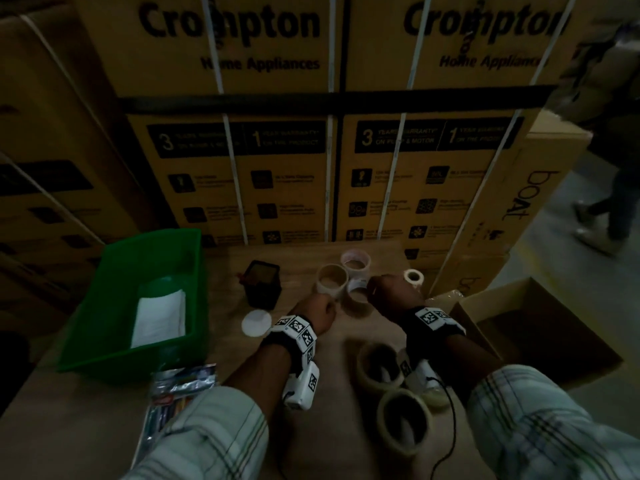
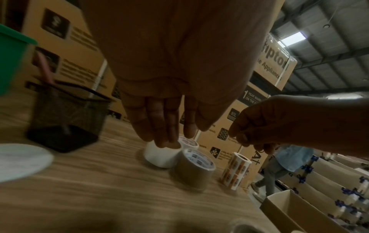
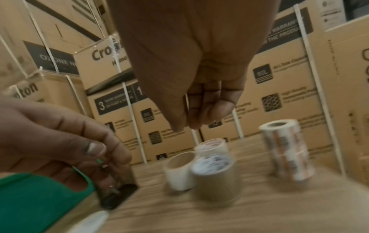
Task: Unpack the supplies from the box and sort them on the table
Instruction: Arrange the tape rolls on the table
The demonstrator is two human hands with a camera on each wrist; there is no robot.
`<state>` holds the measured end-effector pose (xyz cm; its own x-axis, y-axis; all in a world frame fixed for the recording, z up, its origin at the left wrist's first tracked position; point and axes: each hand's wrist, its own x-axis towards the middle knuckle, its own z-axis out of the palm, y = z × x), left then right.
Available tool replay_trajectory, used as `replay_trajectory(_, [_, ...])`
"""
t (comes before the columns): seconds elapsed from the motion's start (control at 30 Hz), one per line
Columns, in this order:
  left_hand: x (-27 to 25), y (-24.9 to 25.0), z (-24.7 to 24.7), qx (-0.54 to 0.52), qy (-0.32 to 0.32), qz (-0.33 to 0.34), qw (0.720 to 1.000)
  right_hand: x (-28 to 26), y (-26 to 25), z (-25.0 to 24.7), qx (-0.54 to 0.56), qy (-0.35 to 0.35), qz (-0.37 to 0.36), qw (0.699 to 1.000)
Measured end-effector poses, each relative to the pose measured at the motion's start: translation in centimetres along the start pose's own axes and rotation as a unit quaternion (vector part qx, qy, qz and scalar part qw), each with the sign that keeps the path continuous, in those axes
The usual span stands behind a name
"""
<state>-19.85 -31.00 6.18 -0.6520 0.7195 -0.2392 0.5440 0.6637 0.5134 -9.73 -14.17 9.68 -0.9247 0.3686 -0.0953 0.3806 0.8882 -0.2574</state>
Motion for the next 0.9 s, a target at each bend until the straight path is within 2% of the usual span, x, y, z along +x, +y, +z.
replay_trajectory(0.2, [-1.9,-3.5,-1.4,0.040,0.019,0.012,0.999,-1.0,-5.4,1.3,-0.020,0.019,0.013,1.000])
replay_trajectory(0.37, [-1.1,-3.8,-1.2,0.067,-0.024,0.018,0.997,-0.2,-6.4,1.9,-0.002,0.031,0.016,0.999])
replay_trajectory(0.7, [5.2,-2.1,0.5,0.077,-0.024,-0.024,0.996,5.1,-1.4,2.3,0.048,-0.031,0.019,0.998])
replay_trajectory(0.83, [7.2,-2.1,2.1,0.077,-0.001,0.014,0.997,6.3,0.8,2.9,0.050,-0.045,0.000,0.998])
replay_trajectory(0.9, [8.0,-2.2,3.0,0.088,0.001,0.005,0.996,6.8,1.7,3.4,0.051,-0.048,0.005,0.998])
